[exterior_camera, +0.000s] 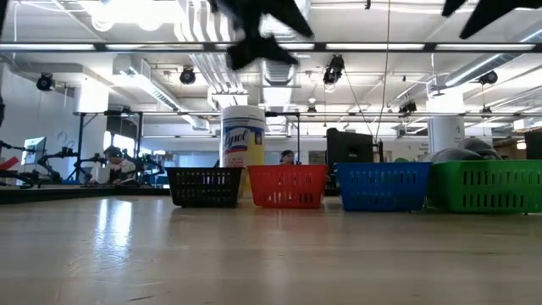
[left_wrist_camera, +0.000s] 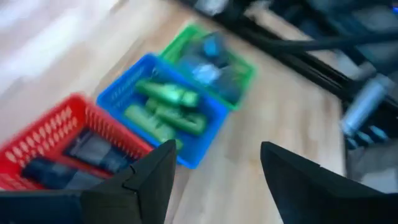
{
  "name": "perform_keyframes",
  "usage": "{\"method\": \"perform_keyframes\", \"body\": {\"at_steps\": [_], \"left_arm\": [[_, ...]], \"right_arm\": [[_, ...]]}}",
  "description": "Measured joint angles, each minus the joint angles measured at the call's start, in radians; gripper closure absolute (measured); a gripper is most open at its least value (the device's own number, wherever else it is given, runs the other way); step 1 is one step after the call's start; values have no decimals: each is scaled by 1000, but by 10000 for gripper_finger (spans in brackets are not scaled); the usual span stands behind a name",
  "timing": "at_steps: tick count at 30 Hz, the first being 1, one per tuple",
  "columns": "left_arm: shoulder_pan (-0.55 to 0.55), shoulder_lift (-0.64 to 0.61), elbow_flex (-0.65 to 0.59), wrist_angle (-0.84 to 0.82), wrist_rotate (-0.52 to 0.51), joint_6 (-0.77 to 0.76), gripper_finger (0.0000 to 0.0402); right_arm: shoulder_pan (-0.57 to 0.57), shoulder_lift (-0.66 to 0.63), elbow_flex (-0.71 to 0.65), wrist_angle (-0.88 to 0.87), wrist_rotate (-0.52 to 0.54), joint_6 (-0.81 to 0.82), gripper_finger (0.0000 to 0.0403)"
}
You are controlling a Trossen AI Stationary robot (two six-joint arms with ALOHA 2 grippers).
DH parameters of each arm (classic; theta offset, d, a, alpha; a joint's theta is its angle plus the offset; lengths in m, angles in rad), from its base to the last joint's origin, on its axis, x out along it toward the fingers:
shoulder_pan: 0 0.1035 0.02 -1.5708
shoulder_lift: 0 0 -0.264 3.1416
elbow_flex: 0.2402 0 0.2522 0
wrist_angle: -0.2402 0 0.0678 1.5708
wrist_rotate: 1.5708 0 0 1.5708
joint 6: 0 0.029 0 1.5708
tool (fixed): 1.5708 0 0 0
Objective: Pick & Place Travel size toiletries
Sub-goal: Return to Home Position
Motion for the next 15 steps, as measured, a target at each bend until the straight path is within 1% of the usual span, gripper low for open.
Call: {"method": "perform_keyframes", "body": {"at_steps": [2, 3, 5, 7, 9, 11, 12, 13, 14, 15], "left_arm": [[-23, -72, -1, -22, -18, 74, 163], [-27, -110, -1, -35, -17, 83, 163], [-29, -185, -1, -87, 7, 37, 162], [-46, -250, -2, -97, -17, 16, 161], [-77, -306, -11, -118, -113, 24, 162], [-121, -368, -67, -141, -248, 27, 163], [-147, -406, -118, -144, -302, 13, 163], [-174, -440, -176, -132, -340, -14, 163], [-205, -479, -248, -98, -367, -48, 163], [-236, -518, -327, -39, -387, -79, 163]], "right_arm": [[-38, -53, -11, 70, 0, -106, 116], [-63, -83, -22, 112, 0, -166, 119], [-131, -149, -57, 224, -20, -304, 127], [-220, -216, -112, 369, -99, -484, 136], [-315, -273, -187, 537, -231, -693, 145], [-402, -319, -267, 663, -369, -860, 154], [-445, -339, -296, 684, -397, -929, 158], [-484, -357, -316, 683, -402, -975, 162], [-519, -374, -327, 672, -405, -990, 166], [-549, -392, -331, 652, -409, -963, 169]]}}
